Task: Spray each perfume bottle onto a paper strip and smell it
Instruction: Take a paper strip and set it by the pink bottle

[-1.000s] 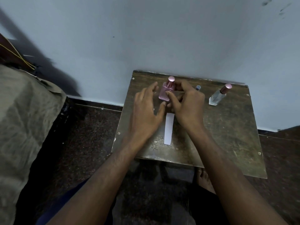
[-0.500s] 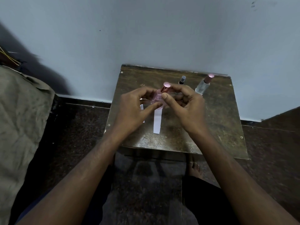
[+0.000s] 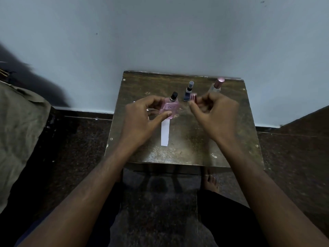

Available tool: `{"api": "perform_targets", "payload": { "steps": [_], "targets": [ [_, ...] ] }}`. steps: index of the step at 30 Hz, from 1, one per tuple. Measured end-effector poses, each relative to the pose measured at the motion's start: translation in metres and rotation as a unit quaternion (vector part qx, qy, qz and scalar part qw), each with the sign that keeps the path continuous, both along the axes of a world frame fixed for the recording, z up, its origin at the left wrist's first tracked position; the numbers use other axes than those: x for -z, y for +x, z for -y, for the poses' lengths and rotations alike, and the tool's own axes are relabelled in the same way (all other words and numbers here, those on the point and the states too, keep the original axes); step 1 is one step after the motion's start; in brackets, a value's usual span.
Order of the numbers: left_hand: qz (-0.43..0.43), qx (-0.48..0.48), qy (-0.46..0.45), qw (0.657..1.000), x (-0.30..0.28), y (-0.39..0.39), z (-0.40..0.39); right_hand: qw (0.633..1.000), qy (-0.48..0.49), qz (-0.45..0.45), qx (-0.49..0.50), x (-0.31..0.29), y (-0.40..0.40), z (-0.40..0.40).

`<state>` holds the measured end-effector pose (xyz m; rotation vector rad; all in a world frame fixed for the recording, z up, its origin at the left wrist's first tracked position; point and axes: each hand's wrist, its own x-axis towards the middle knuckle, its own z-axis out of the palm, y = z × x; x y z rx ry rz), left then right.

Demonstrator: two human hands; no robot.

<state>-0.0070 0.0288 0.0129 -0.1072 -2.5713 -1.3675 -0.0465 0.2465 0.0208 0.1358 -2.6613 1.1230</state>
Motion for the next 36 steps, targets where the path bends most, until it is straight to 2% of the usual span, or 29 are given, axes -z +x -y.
{"api": "perform_targets", "payload": {
  "steps": [2,4,7,18,20,22,23,24,26,28,30,31,33,36],
  "targets": [
    [0.004,-0.005,0.003,1.000,0.001,-0.001,0.003,0.990,0.126,0.062,0.003,0.008,-0.002,-0.013],
    [0.006,-0.009,0.009,1.000,0.001,-0.001,0.004,0.980,0.171,0.102,0.011,0.013,-0.005,-0.022],
    [0.003,-0.007,0.010,1.000,0.000,-0.001,0.001,0.968,0.220,0.114,0.034,0.013,-0.006,-0.026],
    [0.028,0.008,0.038,0.999,0.003,-0.001,-0.003,0.961,0.234,0.147,0.033,0.014,-0.006,-0.022],
    [0.037,0.006,0.051,0.998,0.004,-0.002,-0.003,0.979,0.191,0.064,0.020,0.008,-0.002,-0.022],
    [0.058,0.012,0.073,0.996,0.004,-0.004,-0.002,0.993,0.088,-0.076,-0.022,-0.004,0.004,-0.015],
    [0.073,0.024,0.088,0.993,0.003,-0.004,-0.001,0.993,0.023,-0.107,-0.053,-0.007,0.008,-0.010],
    [0.087,0.045,0.108,0.989,0.002,-0.005,0.000,0.991,-0.046,-0.089,-0.092,-0.006,0.010,-0.004],
    [0.115,0.094,0.160,0.976,0.002,-0.005,-0.001,0.966,-0.175,0.050,-0.183,-0.001,0.012,0.010],
    [0.123,0.131,0.207,0.962,0.002,-0.002,-0.006,0.898,-0.314,0.176,-0.253,0.005,0.016,0.027],
    [0.116,0.139,0.221,0.958,0.002,0.000,-0.011,0.831,-0.435,0.229,-0.259,0.008,0.020,0.042],
    [0.104,0.133,0.200,0.965,0.001,0.001,-0.012,0.816,-0.466,0.238,-0.247,0.008,0.021,0.046],
    [0.044,0.108,0.099,0.988,-0.001,0.002,-0.009,0.815,-0.483,0.237,-0.213,0.011,0.023,0.047],
    [-0.042,0.062,-0.026,0.997,0.000,-0.003,0.002,0.849,-0.459,0.205,-0.164,0.013,0.022,0.037]
  ]
}}
